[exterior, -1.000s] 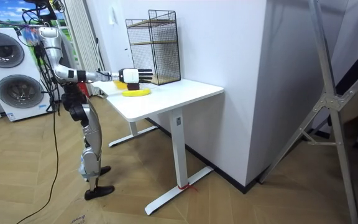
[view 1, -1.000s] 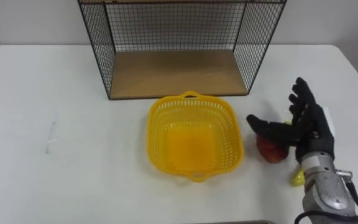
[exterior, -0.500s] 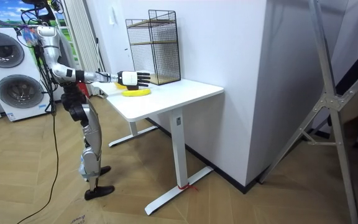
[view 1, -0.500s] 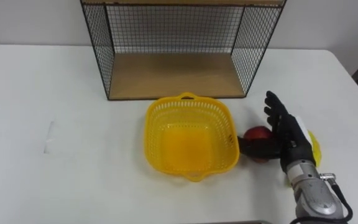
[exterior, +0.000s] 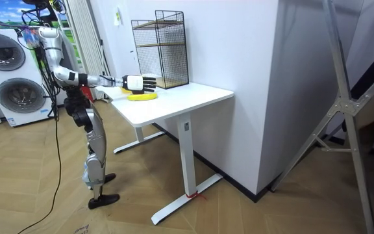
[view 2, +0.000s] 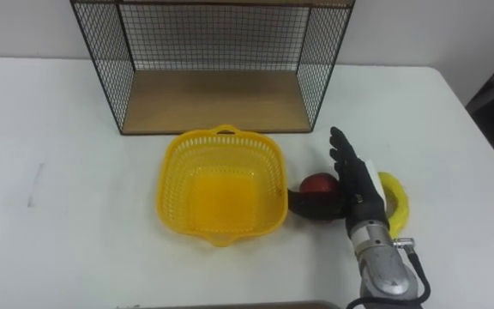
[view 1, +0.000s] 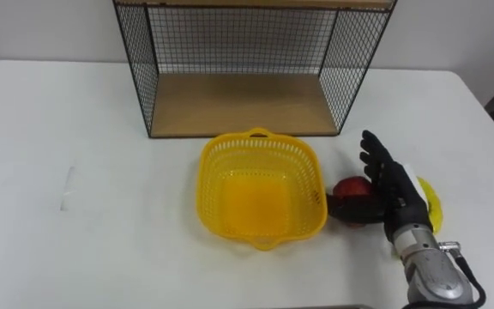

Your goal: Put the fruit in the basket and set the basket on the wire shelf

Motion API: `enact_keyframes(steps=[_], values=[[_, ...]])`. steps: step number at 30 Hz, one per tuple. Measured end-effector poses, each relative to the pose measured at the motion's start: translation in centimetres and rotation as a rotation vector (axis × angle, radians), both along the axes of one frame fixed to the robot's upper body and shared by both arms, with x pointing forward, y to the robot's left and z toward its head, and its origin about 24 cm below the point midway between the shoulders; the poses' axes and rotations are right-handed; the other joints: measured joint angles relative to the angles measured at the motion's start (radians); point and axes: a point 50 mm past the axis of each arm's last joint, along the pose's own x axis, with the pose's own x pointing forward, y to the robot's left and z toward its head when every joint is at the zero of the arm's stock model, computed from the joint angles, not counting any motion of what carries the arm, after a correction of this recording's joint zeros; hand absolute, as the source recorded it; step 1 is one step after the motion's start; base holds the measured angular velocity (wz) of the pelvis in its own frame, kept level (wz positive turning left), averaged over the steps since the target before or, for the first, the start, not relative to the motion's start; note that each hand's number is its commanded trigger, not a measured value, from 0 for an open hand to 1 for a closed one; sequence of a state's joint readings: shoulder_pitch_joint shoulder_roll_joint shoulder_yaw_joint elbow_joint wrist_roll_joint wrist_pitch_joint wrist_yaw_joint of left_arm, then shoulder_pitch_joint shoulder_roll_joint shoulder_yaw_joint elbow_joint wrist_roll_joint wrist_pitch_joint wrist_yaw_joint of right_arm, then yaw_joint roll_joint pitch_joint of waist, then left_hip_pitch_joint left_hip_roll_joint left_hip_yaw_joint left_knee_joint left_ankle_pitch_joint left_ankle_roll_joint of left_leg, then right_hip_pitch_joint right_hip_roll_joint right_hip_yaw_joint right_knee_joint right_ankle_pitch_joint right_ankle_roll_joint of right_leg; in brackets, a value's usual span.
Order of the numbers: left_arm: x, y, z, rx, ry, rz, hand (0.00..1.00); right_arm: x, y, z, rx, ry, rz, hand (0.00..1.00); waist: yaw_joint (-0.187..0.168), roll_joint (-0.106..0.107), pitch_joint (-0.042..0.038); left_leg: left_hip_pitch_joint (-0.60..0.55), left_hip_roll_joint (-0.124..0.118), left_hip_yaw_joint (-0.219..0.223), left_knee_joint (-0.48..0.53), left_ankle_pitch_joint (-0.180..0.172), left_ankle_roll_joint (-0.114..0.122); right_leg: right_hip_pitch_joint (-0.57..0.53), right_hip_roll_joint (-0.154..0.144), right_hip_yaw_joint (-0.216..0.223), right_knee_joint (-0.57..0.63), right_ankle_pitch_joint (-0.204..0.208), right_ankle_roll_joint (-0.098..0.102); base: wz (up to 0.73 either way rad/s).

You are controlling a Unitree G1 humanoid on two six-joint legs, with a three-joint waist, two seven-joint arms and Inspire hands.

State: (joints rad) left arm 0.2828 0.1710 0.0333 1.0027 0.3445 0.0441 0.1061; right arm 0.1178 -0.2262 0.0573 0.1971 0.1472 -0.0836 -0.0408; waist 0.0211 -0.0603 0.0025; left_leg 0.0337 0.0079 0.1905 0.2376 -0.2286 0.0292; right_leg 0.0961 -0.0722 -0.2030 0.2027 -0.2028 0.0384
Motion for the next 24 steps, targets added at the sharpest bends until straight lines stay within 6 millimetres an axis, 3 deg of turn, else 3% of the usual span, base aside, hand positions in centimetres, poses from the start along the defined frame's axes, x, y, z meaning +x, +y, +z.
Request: enact_keyframes(steps=[6,19,20,22,24], values=[[-0.7,0.0,-0.1,-0.001,0.022,0.005,0.0,-0.4,-0.2,-0.8,-0.084,0.038,0.014,0.0,-0.001,0.001,0.002,0.007,-0.001,-0.002,-0.002,-0.001,0.0,0.008,0.0,-0.002,0.0,0.0,0.0,0.0],[-1.2,0.0,-0.1,-0.018,0.055,0.013,0.0,-1.0,-0.2,-1.8,-0.265,0.073,0.077,0.0,-0.004,0.007,-0.006,0.019,0.0,-0.005,-0.002,-0.001,0.0,0.026,-0.001,-0.013,-0.001,0.0,0.0,0.01],[-1.2,0.0,-0.1,-0.019,0.055,0.013,0.0,-1.1,-0.2,-1.8,-0.277,0.076,0.082,0.73,-0.005,0.008,-0.0063,0.02,0.0,-0.006,-0.002,-0.001,0.0,0.026,-0.001,-0.013,-0.001,0.0,0.0,0.0],[-1.0,0.0,-0.1,-0.021,0.051,0.011,0.0,-1.1,-0.2,-1.9,-0.297,0.078,0.09,1.0,-0.008,0.008,-0.0068,0.02,0.0,-0.008,-0.002,-0.001,0.0,0.026,-0.002,-0.013,0.0,0.0,0.0,0.0],[-1.1,0.0,-0.1,-0.026,0.054,0.011,0.0,-1.1,-0.1,-1.9,-0.321,0.077,0.098,1.0,-0.011,0.009,-0.009,0.02,0.0,-0.007,-0.001,0.0,0.0,0.026,-0.001,-0.011,0.0,0.0,0.0,0.0]])
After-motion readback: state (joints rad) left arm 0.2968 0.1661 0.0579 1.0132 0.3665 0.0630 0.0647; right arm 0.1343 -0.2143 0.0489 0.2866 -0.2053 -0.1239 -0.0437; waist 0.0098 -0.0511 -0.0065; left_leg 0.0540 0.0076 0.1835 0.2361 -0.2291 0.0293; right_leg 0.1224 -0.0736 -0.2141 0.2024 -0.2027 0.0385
